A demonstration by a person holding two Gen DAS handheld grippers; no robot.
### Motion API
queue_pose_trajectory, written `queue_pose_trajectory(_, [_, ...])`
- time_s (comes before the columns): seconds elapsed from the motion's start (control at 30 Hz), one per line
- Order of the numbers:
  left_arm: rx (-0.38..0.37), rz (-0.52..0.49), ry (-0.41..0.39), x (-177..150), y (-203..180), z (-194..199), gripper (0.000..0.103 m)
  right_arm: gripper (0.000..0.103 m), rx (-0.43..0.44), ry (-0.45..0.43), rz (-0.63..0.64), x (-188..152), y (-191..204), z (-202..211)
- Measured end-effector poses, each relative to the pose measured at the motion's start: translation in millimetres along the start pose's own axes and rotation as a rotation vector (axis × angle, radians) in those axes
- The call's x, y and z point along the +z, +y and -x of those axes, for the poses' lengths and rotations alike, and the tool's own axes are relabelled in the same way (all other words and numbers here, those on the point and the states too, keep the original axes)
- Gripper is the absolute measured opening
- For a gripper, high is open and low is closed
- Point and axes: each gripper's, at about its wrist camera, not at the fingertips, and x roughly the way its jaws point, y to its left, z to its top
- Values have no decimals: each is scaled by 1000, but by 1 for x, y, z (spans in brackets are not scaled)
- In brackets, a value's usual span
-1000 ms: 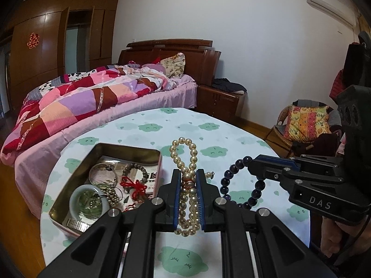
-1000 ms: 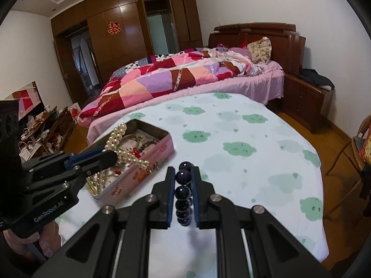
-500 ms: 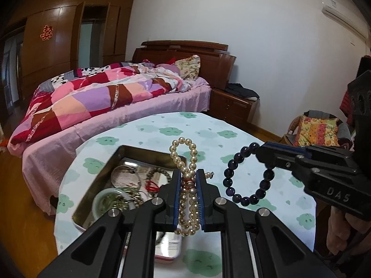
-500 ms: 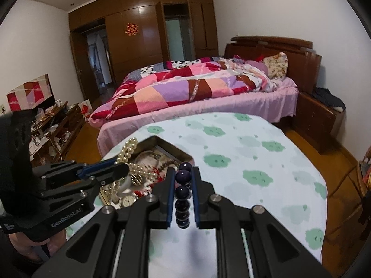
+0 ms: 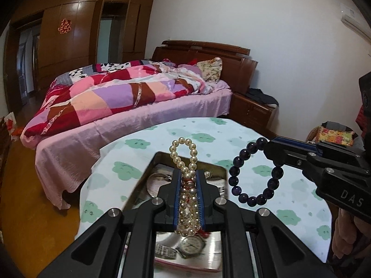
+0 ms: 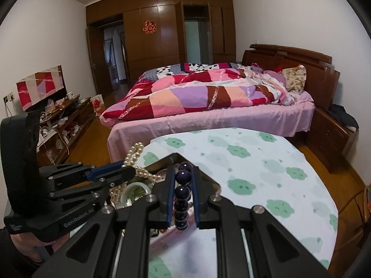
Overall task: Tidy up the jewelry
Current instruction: 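Carry the pearls and bead bracelet into the tin and open both tools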
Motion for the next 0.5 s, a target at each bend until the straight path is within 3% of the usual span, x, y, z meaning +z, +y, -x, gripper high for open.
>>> queue_pose_trajectory(0.43, [-5,1,92,-19,9,-34,13,16,-2,158,3,-31,3,-69])
queue_pose_trajectory(0.5, [-3,2,101,-20,9,-35,19,17,-10,167,-2,-37,2,-70])
